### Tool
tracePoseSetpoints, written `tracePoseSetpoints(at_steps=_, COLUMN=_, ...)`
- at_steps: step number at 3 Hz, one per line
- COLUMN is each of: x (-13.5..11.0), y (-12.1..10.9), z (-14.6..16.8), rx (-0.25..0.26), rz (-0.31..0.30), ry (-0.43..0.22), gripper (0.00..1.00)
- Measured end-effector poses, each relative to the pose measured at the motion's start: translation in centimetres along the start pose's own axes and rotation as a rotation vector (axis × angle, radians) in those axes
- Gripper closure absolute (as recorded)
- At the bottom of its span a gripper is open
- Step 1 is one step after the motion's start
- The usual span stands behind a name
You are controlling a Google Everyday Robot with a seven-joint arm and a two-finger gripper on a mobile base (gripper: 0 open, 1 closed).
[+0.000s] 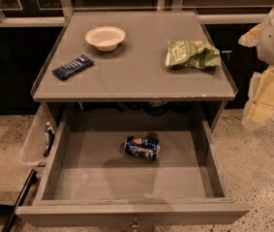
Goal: Pick pepsi can from top drawer and place on counter
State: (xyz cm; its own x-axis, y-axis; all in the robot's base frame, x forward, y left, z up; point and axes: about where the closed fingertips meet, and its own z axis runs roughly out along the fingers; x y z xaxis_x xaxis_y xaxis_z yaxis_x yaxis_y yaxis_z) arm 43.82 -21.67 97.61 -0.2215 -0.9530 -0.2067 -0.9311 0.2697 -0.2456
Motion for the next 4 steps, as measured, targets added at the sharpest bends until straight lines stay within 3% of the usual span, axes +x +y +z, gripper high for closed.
tracePoseSetpoints(at_steps=1, x=0.5, y=0.0, z=2.1, rx=0.014, rz=-0.005, ry=-0.024, gripper=0.00)
tracePoseSetpoints(at_steps=2, x=0.5, y=0.0, z=2.1, rx=0.014, rz=-0.005, ry=-0.024, gripper=0.00)
tracePoseSetpoints(at_steps=4, x=-0.4, y=2.3, z=9.4, rx=-0.063, rz=0.038, ry=-0.106, gripper=0.00)
